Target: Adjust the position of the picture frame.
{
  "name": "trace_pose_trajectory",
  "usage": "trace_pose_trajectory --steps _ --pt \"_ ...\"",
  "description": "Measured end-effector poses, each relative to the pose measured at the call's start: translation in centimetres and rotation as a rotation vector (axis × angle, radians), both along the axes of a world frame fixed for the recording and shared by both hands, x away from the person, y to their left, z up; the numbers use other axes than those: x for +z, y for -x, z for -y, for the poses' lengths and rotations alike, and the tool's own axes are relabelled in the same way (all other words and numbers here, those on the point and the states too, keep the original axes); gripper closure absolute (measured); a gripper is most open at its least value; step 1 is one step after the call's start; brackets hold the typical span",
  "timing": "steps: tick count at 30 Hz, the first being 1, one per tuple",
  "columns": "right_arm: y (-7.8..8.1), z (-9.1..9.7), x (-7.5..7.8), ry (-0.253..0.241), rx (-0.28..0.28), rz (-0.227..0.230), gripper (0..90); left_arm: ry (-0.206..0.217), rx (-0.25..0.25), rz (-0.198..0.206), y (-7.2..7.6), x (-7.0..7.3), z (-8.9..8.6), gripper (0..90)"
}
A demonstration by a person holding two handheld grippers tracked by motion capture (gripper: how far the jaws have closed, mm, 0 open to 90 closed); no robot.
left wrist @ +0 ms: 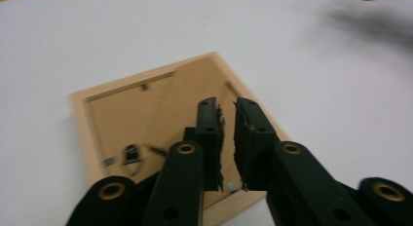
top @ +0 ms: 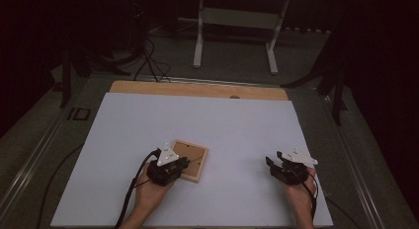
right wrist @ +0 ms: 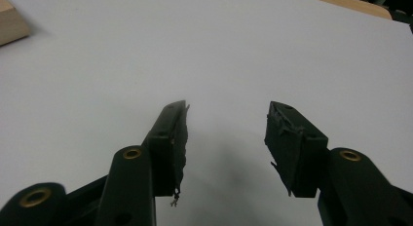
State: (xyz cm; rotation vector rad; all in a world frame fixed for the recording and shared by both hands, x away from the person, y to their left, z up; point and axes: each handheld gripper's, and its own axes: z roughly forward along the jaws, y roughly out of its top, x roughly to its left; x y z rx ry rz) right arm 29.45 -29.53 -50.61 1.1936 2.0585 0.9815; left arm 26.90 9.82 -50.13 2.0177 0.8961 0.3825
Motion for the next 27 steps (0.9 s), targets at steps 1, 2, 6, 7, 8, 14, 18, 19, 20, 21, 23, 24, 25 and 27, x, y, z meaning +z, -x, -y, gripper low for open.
trace_pose_trajectory --steps 1,2,6,7,8,14,18,19,20,21,23,24,25,27 --pt "0.0 0.0 0.0 0.001 0.001 0.000 49.6 -0.005 -0.013 -0.004 0.1 -0.1 0.3 84.4" --pt "0.0 -0.1 0.0 0.002 0.002 0.000 49.7 -0.011 -0.027 -0.006 0.1 -0.2 0.5 86.1" --pt "0.0 -0.1 0.0 0.004 0.004 0.000 49.6 -0.008 -0.057 -0.001 0.4 -0.4 1.2 89.6" --pt "0.0 -0.1 0.0 0.004 0.004 0.000 49.6 -0.005 -0.061 -0.001 0.5 -0.4 1.3 89.7" --pt "0.0 -0.1 0.0 0.003 0.002 -0.001 49.6 -0.006 -0.072 0.000 0.5 -0.4 1.4 89.7" --pt "0.0 -0.1 -0.1 0.007 0.005 -0.002 49.6 -0.018 -0.115 -0.008 0.9 -0.7 2.6 89.7" --pt "0.0 -0.1 -0.1 0.006 0.004 -0.002 49.6 -0.035 -0.146 -0.012 1.2 -1.1 3.6 89.7" --pt "0.0 -0.1 -0.1 0.006 0.004 -0.002 49.6 -0.040 -0.152 -0.014 1.2 -1.1 3.8 89.7" --pt "0.0 -0.1 -0.1 0.006 0.003 -0.002 49.5 -0.043 -0.157 -0.014 1.3 -1.2 3.9 89.7" --pt "0.0 -0.1 -0.1 0.006 0.004 -0.002 49.5 -0.049 -0.159 -0.019 1.3 -1.3 4.1 89.7" --pt "0.0 -0.1 -0.1 0.006 0.003 -0.002 49.5 -0.069 -0.166 -0.021 1.3 -1.5 4.3 89.7" --pt "0.0 -0.1 -0.1 0.007 0.003 -0.003 49.5 -0.082 -0.168 -0.021 1.4 -1.6 4.5 89.7" --pt "0.0 -0.1 -0.1 0.006 0.002 -0.003 49.5 -0.087 -0.173 -0.027 1.4 -1.8 4.6 89.7" --pt "0.0 0.0 -0.1 0.008 0.003 -0.002 49.5 -0.099 -0.179 -0.030 1.5 -1.9 4.8 89.7"
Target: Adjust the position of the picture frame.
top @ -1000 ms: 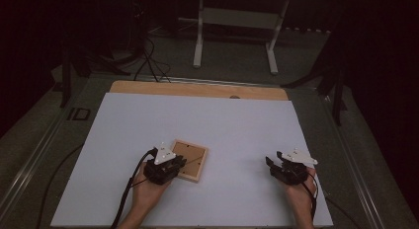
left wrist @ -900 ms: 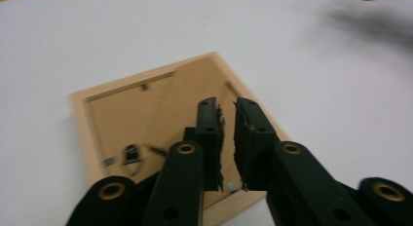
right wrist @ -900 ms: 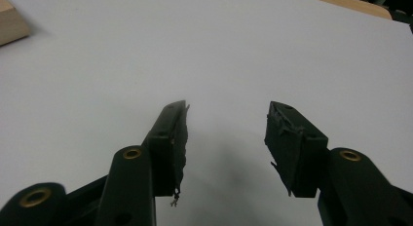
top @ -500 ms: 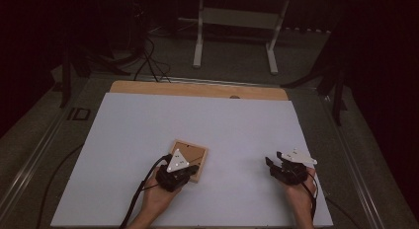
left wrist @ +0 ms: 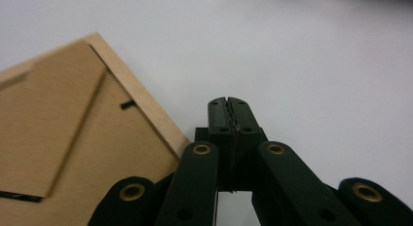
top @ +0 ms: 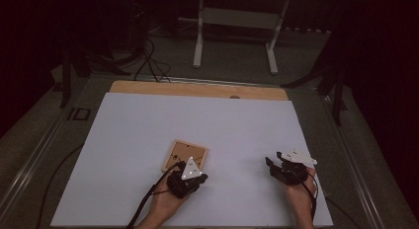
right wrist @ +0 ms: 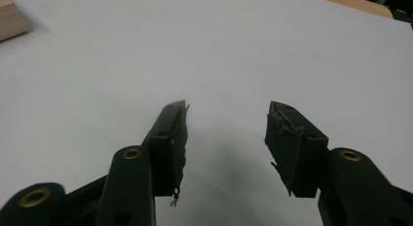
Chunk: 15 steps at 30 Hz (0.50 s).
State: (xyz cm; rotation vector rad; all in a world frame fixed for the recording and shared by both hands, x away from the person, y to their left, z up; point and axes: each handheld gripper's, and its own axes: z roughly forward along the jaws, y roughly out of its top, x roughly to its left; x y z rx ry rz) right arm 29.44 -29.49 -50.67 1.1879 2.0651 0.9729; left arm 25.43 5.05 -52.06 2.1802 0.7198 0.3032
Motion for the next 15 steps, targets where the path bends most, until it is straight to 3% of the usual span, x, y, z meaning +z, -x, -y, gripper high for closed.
trace_pose_trajectory --steps 3,15 --pt "0.02 0.03 0.02 -0.001 -0.001 0.000 49.5 -0.024 -0.003 0.004 0.05 -0.21 0.18 89.6" --pt "0.07 0.30 0.10 -0.008 -0.003 0.003 49.3 -0.032 0.010 -0.016 0.75 -0.42 -0.50 89.7"
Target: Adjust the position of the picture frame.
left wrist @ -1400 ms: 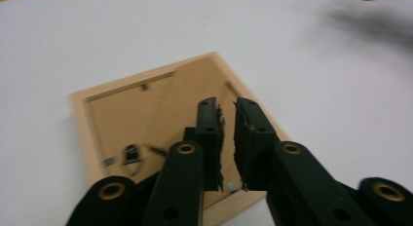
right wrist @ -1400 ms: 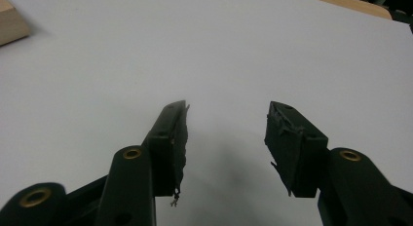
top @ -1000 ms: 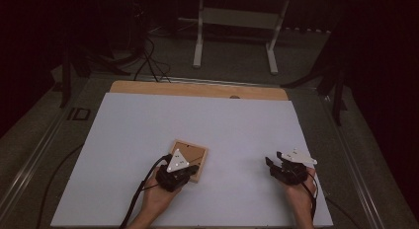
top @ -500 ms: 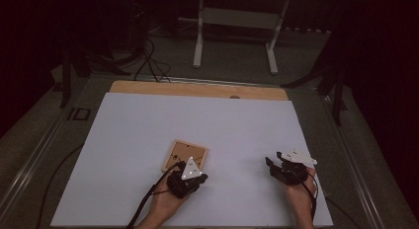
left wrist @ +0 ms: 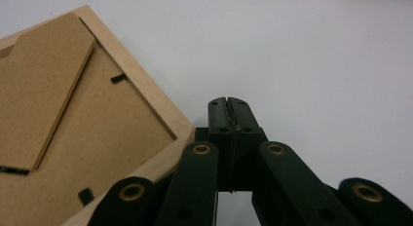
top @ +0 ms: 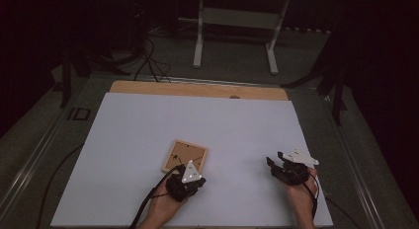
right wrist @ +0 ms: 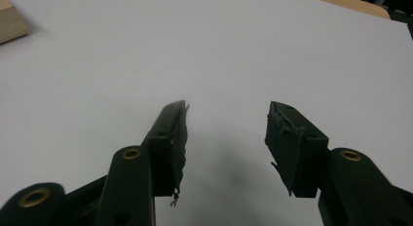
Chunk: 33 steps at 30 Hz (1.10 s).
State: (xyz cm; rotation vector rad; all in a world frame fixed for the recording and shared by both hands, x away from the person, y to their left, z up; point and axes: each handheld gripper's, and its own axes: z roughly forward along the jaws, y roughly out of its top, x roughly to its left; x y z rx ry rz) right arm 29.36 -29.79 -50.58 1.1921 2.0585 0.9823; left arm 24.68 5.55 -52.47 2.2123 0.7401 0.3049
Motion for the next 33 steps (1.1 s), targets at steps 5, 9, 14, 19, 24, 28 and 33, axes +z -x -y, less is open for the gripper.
trace_pose_trajectory --steps 5,9,14,19,24,28,33 --pt "0.0 0.0 0.0 0.000 0.000 0.001 49.3 0.002 0.007 -0.011 0.3 -0.1 -0.4 89.6" --pt "0.0 0.1 0.0 -0.001 0.000 0.003 49.3 0.000 0.014 -0.012 0.3 0.0 -0.7 89.6" --pt "0.0 0.1 0.0 -0.002 0.000 0.002 49.3 0.012 0.053 -0.024 0.3 0.1 -1.5 89.7" --pt "0.0 0.1 0.0 -0.003 -0.001 0.001 49.3 0.020 0.095 -0.028 0.2 0.4 -2.4 89.7" --pt "0.0 0.1 0.0 -0.001 -0.001 0.000 49.3 0.045 0.111 -0.028 0.1 0.7 -2.6 89.6" --pt "0.0 0.0 0.0 0.001 0.001 0.000 49.3 0.035 0.077 -0.009 -0.2 0.9 -1.6 89.6" --pt "-0.1 0.0 0.0 0.002 -0.003 -0.002 49.3 0.024 0.056 0.007 -0.7 1.0 -0.6 89.6"
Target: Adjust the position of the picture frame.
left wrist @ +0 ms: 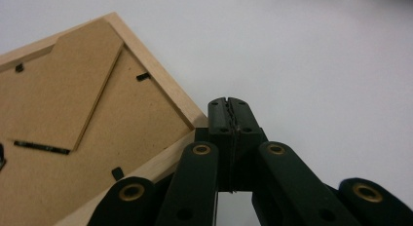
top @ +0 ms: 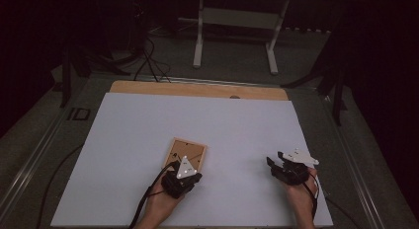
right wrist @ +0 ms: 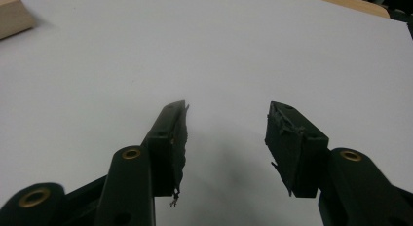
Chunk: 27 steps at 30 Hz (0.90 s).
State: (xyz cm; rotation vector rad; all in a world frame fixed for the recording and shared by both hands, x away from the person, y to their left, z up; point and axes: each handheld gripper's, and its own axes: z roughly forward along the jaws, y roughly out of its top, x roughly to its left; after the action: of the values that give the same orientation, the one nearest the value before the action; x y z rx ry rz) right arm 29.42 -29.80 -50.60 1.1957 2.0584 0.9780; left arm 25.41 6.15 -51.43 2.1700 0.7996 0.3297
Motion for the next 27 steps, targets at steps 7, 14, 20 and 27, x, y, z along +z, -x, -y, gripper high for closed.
trace_pose_trajectory --steps 7,14,20,27 --pt "0.0 -0.1 0.0 0.002 0.001 -0.001 49.3 -0.025 -0.029 0.027 -1.0 0.0 2.3 89.6" --pt "-0.1 0.2 0.0 -0.004 -0.002 0.000 49.3 -0.085 -0.024 0.005 -1.7 -0.6 3.2 89.6" --pt "0.0 0.1 0.0 -0.002 -0.001 0.000 49.3 -0.087 0.008 -0.022 -1.5 -0.4 2.3 89.8" --pt "-0.1 0.1 -0.1 -0.003 0.001 -0.002 49.3 -0.070 0.047 -0.050 -1.0 -0.4 0.1 89.8"
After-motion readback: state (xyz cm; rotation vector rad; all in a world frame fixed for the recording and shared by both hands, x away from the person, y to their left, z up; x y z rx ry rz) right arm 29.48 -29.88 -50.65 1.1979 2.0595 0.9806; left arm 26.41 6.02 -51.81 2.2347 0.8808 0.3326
